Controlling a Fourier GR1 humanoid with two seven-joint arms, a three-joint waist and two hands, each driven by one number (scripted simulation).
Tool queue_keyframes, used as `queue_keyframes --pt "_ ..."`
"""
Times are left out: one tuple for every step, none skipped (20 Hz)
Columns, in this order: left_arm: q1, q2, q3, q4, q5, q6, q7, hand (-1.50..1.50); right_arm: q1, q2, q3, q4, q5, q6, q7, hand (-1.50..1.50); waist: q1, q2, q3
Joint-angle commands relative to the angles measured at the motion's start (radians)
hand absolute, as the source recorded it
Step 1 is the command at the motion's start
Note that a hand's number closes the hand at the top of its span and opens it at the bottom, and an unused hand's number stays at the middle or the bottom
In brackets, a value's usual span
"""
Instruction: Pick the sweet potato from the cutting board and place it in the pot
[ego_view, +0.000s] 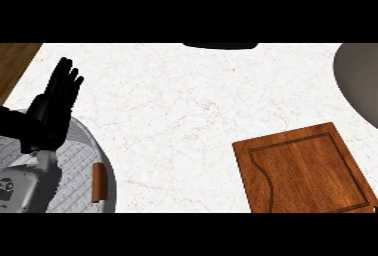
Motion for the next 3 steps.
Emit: queue_keyframes --pt "-0.002 -0.007 0.001 0.006 -0.003 0.003 -0.011 0.00 0.029 -0.009 0.001 -0.001 -0.003 0.142 -0.105 -1.50 -0.003 0.003 0.002" --pt "-0.023 0.001 0.014 -0.001 0.015 -0.003 0.008 0.00 0.017 -0.014 -0.008 -0.004 -0.011 0.125 -0.092 -1.50 0.003 0.005 0.003" --pt "-0.005 0.005 0.008 -0.006 0.009 -0.012 -0.001 0.00 0.031 -0.014 -0.008 -0.003 -0.013 0.140 -0.097 -1.50 0.002 0.000 0.002"
